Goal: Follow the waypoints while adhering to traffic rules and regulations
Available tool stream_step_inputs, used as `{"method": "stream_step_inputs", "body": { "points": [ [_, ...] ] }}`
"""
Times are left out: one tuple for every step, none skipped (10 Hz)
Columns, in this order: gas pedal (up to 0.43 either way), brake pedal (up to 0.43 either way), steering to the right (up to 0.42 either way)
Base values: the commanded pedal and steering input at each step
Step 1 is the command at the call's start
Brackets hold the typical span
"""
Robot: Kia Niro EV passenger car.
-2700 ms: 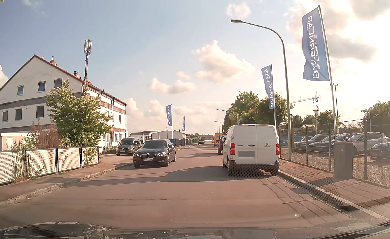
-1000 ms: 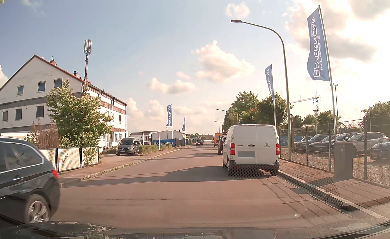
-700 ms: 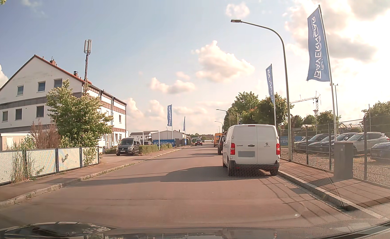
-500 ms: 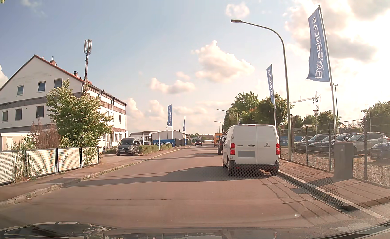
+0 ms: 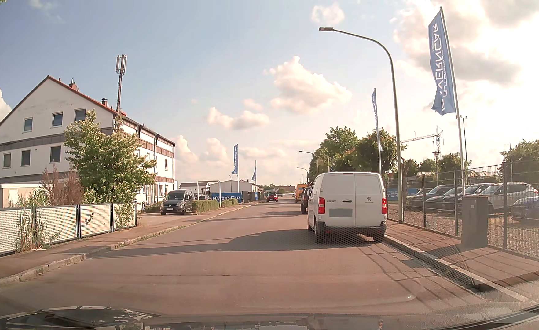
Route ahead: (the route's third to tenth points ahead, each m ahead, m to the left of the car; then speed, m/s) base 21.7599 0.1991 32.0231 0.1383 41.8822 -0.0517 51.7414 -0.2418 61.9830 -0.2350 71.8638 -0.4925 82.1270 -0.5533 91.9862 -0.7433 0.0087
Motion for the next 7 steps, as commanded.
{"method": "stream_step_inputs", "body": {
  "points": [
    [0.0,0.183,0.003],
    [0.0,0.183,0.003],
    [0.0,0.177,0.003],
    [0.0,0.183,0.003],
    [0.0,0.183,0.003],
    [0.0,0.177,0.005],
    [0.0,0.183,0.007]
  ]
}}
